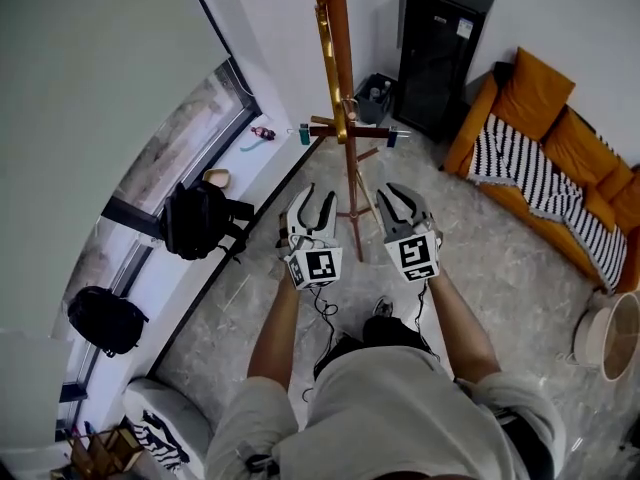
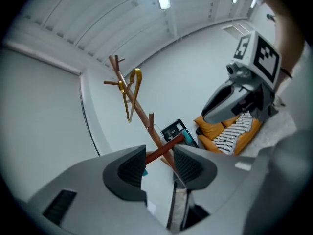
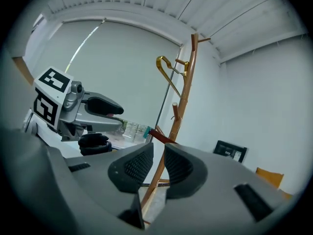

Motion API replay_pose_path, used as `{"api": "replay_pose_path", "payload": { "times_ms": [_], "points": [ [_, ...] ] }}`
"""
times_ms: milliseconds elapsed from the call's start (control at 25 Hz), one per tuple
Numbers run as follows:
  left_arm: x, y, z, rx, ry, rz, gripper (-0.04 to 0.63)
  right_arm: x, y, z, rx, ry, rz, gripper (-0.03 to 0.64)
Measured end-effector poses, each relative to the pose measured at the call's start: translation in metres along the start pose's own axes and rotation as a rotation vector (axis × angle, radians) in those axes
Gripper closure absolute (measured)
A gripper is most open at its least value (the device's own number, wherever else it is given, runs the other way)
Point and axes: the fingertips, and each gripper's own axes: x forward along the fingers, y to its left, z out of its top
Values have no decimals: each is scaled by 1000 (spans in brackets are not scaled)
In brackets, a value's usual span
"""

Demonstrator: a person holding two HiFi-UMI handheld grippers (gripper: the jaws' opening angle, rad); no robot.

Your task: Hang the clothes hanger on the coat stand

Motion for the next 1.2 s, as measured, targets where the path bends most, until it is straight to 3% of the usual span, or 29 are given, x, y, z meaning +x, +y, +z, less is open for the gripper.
{"api": "replay_pose_path", "payload": {
  "times_ms": [240, 400, 560, 800, 960, 1200],
  "points": [
    [-56, -7, 6, -341, 57, -37, 510, -41, 34, 31, 44, -51, -61, 598],
    [-94, -9, 15, -439, 46, -48, 583, -64, 51, 45, 117, -61, -92, 609],
    [-127, -17, 25, -525, 49, -86, 584, -95, 70, 54, 224, -54, -104, 612],
    [-163, -18, 47, -573, 24, -26, 586, -138, 66, 76, 253, -91, -179, 612],
    [-172, -15, 63, -614, -11, -20, 586, -151, 61, 103, 207, -126, -178, 612],
    [-171, -3, 86, -560, -43, 45, 587, -162, 54, 121, 171, -166, -145, 612]
  ]
}}
